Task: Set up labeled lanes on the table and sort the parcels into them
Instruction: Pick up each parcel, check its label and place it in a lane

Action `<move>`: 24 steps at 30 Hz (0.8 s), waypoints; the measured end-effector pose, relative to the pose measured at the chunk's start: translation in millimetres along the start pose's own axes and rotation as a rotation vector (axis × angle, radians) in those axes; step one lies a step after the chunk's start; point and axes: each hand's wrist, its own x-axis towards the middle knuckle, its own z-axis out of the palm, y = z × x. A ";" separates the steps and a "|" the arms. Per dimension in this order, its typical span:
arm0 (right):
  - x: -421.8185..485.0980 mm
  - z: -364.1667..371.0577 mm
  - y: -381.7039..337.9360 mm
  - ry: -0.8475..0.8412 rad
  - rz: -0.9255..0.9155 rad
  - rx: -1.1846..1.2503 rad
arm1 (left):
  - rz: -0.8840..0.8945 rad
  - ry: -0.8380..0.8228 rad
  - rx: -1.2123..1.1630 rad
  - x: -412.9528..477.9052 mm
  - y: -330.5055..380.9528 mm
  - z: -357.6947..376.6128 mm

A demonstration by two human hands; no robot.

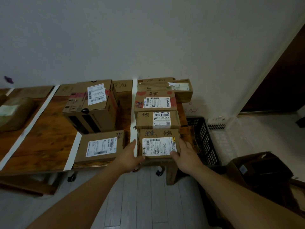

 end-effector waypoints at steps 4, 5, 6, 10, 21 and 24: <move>2.7 -11.0 -26.8 0.005 -0.065 -0.138 | -0.018 0.134 0.053 -19.8 -9.8 -32.4; 3.0 -13.3 -38.5 -0.006 -0.086 -0.173 | -0.023 0.181 0.066 -27.2 -12.7 -42.8; 3.1 -15.2 -51.9 -0.012 -0.104 -0.203 | -0.046 0.220 0.070 -33.8 -18.4 -55.7; 0.8 -10.1 -121.5 -0.034 -0.181 -0.285 | -0.083 0.309 0.099 -59.0 -58.0 -117.5; -1.3 129.8 -363.9 -0.119 -0.446 -0.290 | -0.199 0.487 0.071 -156.3 -238.2 -322.0; -9.5 177.5 -426.2 -0.196 -0.459 -0.273 | -0.252 0.547 0.019 -188.8 -287.5 -366.9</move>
